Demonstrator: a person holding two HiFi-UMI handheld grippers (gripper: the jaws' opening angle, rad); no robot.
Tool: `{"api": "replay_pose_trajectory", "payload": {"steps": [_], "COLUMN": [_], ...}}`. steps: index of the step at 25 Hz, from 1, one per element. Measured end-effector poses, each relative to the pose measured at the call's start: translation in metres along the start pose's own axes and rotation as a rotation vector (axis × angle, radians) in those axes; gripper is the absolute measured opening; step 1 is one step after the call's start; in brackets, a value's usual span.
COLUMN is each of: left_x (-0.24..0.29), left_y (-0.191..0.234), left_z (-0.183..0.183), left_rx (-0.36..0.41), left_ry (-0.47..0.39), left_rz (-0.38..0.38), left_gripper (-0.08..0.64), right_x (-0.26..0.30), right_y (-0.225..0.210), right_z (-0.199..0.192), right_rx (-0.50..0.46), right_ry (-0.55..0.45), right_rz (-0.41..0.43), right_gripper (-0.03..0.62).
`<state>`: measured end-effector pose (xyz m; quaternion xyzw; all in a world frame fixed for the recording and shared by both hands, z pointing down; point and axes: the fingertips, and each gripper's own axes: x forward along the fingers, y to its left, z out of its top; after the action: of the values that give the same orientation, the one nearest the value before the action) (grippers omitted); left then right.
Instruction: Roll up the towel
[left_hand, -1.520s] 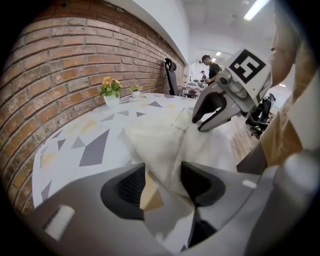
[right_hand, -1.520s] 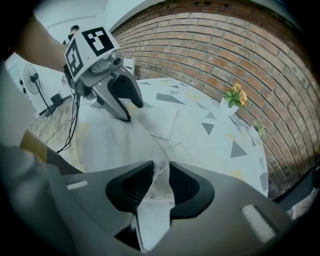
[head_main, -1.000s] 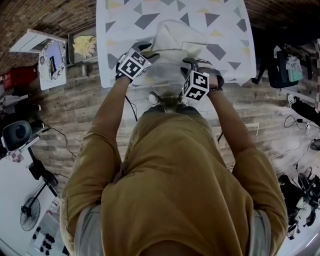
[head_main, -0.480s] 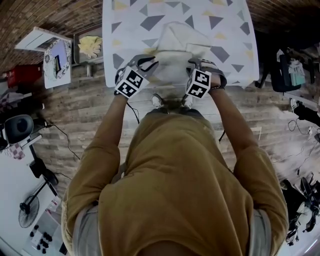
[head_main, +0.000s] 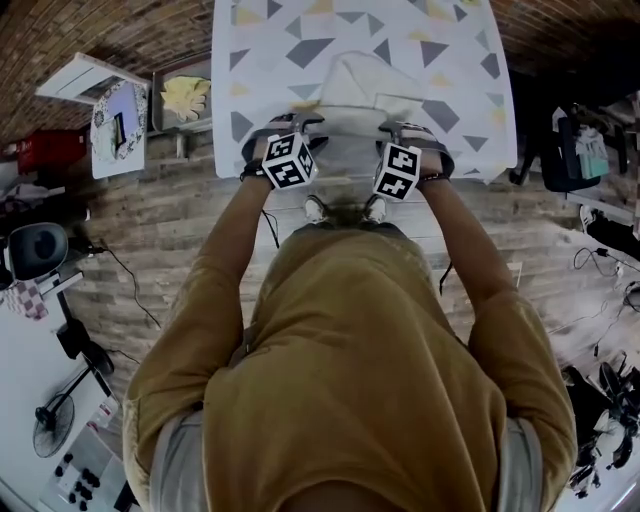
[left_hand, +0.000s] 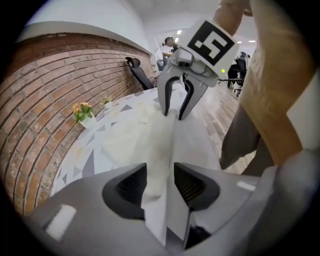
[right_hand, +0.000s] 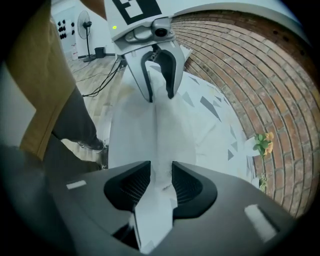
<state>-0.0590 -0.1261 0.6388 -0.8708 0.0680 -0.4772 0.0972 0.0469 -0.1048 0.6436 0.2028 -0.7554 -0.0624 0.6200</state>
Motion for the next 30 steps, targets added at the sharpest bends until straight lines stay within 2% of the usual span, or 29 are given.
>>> {"api": "replay_pose_trajectory", "payload": {"steps": [10,11,17,22,30], "left_x": [0.006,0.007,0.004,-0.008,-0.037], "left_y": [0.017,0.017,0.014,0.001,-0.022], "left_z": [-0.005,-0.005,-0.002,0.008,0.025], "left_rx": [0.025,0.023,-0.009,-0.055,-0.122], "left_ry": [0.028,0.028,0.009,-0.021,-0.045], "left_rz": [0.042,0.044,0.058,0.010,-0.160], "left_gripper": [0.176,0.170,0.110,0.098,0.097], "right_x": [0.004,0.004,-0.001,-0.016,-0.048], "right_y": [-0.009,-0.011,-0.011,-0.002,0.024], "right_z": [-0.003,-0.003,-0.004,-0.007,-0.003], "right_rx": [0.023,0.029,0.056,0.114,0.187], "right_ry": [0.034,0.032,0.011,-0.021,-0.080], "right_rz": [-0.017,-0.024,-0.022,0.015,0.204], "right_gripper": [0.112,0.087,0.066,0.057,0.057]}}
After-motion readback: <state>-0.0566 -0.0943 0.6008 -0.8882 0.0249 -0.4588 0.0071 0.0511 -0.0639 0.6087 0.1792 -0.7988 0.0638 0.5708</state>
